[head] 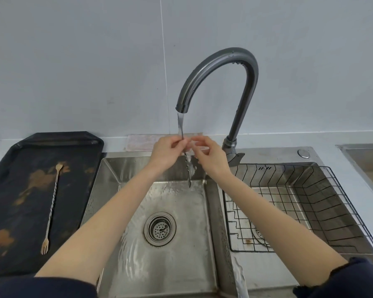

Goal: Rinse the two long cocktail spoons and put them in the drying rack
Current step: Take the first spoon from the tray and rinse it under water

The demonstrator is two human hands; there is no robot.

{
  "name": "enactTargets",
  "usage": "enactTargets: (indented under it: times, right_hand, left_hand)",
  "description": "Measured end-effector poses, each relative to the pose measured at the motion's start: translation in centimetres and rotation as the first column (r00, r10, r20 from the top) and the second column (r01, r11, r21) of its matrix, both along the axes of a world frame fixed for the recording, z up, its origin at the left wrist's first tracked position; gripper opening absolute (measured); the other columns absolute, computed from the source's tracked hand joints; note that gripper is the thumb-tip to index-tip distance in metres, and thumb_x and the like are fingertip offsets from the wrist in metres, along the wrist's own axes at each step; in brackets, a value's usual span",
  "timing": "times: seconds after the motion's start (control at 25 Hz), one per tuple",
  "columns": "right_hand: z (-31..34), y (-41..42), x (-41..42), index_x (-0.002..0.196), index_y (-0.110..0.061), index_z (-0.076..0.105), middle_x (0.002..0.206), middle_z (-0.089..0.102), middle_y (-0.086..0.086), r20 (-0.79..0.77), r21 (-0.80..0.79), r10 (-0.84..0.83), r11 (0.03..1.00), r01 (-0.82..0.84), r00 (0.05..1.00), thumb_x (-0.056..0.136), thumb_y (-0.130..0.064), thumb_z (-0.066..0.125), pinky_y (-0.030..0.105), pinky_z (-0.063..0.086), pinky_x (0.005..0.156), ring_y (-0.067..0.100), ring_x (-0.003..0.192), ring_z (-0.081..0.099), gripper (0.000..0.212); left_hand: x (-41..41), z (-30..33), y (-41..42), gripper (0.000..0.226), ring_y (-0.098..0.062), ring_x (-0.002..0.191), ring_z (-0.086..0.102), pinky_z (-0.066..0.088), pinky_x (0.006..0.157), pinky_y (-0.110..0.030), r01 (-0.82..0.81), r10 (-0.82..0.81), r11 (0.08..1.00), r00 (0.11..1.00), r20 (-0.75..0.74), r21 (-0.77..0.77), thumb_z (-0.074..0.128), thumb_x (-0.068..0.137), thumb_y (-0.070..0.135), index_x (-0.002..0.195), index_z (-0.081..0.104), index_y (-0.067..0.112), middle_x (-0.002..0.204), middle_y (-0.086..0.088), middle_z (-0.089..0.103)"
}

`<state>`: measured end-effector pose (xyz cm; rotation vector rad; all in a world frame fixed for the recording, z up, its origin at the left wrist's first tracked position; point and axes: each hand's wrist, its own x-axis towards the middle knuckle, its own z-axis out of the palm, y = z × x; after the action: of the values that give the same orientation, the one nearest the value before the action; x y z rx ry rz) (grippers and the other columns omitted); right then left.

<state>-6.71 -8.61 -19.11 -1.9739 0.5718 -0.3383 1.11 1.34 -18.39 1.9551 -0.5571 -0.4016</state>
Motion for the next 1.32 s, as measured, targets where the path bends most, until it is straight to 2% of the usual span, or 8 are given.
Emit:
enactTargets:
  times: [0.2, 0.4, 0.52, 0.68, 0.84, 1.0, 1.2, 1.32]
  right_hand:
    - [-4.3, 0.8, -1.5, 0.120, -0.010, 0.058, 0.103, 0.071, 0.011, -0.227, -0.020, 0.126, 0.991, -0.134, 0.966, 0.096, -0.024, 0.047, 0.035, 0.051, 0.083, 0.025, 0.091, 0.064, 0.029]
    - [-5.9, 1.2, -1.8, 0.116, -0.011, 0.062, 0.085, 0.061, -0.002, -0.301, -0.041, 0.160, 0.983, -0.181, 0.940, 0.096, -0.024, 0.049, 0.005, 0.036, 0.052, 0.003, 0.061, 0.050, 0.027]
    - [-6.1, 1.0, -1.6, 0.114, -0.010, 0.065, 0.085, 0.065, 0.003, -0.294, -0.027, 0.136, 0.988, -0.150, 0.946, 0.094, -0.019, 0.051, 0.011, 0.036, 0.052, -0.003, 0.057, 0.044, 0.025]
    - [-6.2, 1.0, -1.5, 0.112, -0.013, 0.067, 0.100, 0.074, 0.008, -0.299, -0.031, 0.112, 0.991, -0.127, 0.948, 0.094, -0.022, 0.052, 0.027, 0.050, 0.073, 0.013, 0.079, 0.059, 0.025]
    - [-6.6, 1.2, -1.4, 0.110, -0.016, 0.068, 0.105, 0.073, 0.008, -0.335, -0.107, 0.076, 0.987, -0.118, 0.939, 0.093, -0.027, 0.054, 0.043, 0.047, 0.097, 0.024, 0.110, 0.053, 0.025]
    - [-6.5, 1.0, -1.0, 0.104, -0.013, 0.070, 0.104, 0.072, 0.008, -0.308, -0.111, 0.055, 0.989, -0.094, 0.950, 0.091, -0.026, 0.058, 0.034, 0.048, 0.091, 0.013, 0.089, 0.054, 0.022]
    - [-8.0, 0.9, -0.2, 0.108, -0.007, 0.068, 0.106, 0.071, 0.012, -0.357, -0.064, 0.083, 0.992, -0.113, 0.930, 0.091, -0.016, 0.058, 0.021, 0.039, 0.076, 0.010, 0.085, 0.053, 0.022]
    - [-10.5, 1.0, 0.1, 0.110, -0.009, 0.067, 0.108, 0.071, 0.012, -0.445, -0.049, 0.079, 0.992, -0.113, 0.892, 0.091, -0.014, 0.056, 0.018, 0.038, 0.078, 0.017, 0.089, 0.059, 0.022]
  left_hand:
    - [0.0, 0.5, 0.1, 0.020, -0.019, 0.081, 0.065, 0.054, 0.082, -0.027, -0.099, 0.062, 0.976, 0.979, -0.192, -0.191, 0.048, 0.093, 0.013, 0.095, 0.067, 0.005, 0.080, -0.003, 0.067]
    - [0.1, 1.2, 0.8, 0.028, -0.002, 0.073, 0.066, 0.055, 0.069, -0.013, -0.112, 0.031, 0.959, 0.954, -0.299, -0.259, 0.040, 0.097, 0.016, 0.114, 0.058, 0.004, 0.099, -0.008, 0.066]
    - [0.3, 1.4, 1.4, 0.022, 0.001, 0.073, 0.067, 0.054, 0.076, -0.018, -0.148, 0.046, 0.948, 0.940, -0.338, -0.282, 0.040, 0.097, 0.012, 0.090, 0.060, 0.016, 0.092, -0.003, 0.066]
    - [0.6, 1.8, 1.8, 0.018, -0.003, 0.074, 0.066, 0.055, 0.075, -0.021, -0.195, 0.069, 0.919, 0.935, -0.348, -0.344, 0.048, 0.094, 0.016, 0.084, 0.063, 0.019, 0.081, 0.001, 0.064]
    - [1.6, 2.0, 2.7, 0.017, -0.004, 0.077, 0.066, 0.055, 0.076, -0.021, -0.310, 0.140, 0.867, 0.903, -0.405, -0.390, 0.047, 0.095, 0.020, 0.088, 0.063, 0.020, 0.082, 0.003, 0.065]
    - [3.4, 0.7, 5.7, 0.018, -0.007, 0.081, 0.064, 0.056, 0.071, -0.017, -0.464, 0.191, 0.800, 0.797, -0.573, -0.379, 0.043, 0.096, 0.018, 0.086, 0.059, 0.018, 0.087, 0.001, 0.064]
    - [4.5, -4.0, 8.8, 0.018, -0.010, 0.084, 0.059, 0.047, 0.092, -0.026, -0.596, 0.274, 0.772, 0.625, -0.731, -0.219, 0.045, 0.095, 0.015, 0.081, 0.057, 0.017, 0.085, 0.001, 0.061]
    - [4.4, -8.0, 10.2, 0.022, -0.009, 0.078, 0.056, 0.048, 0.081, -0.027, -0.641, 0.349, 0.766, 0.472, -0.809, -0.043, 0.044, 0.096, 0.014, 0.077, 0.055, 0.016, 0.082, 0.001, 0.057]
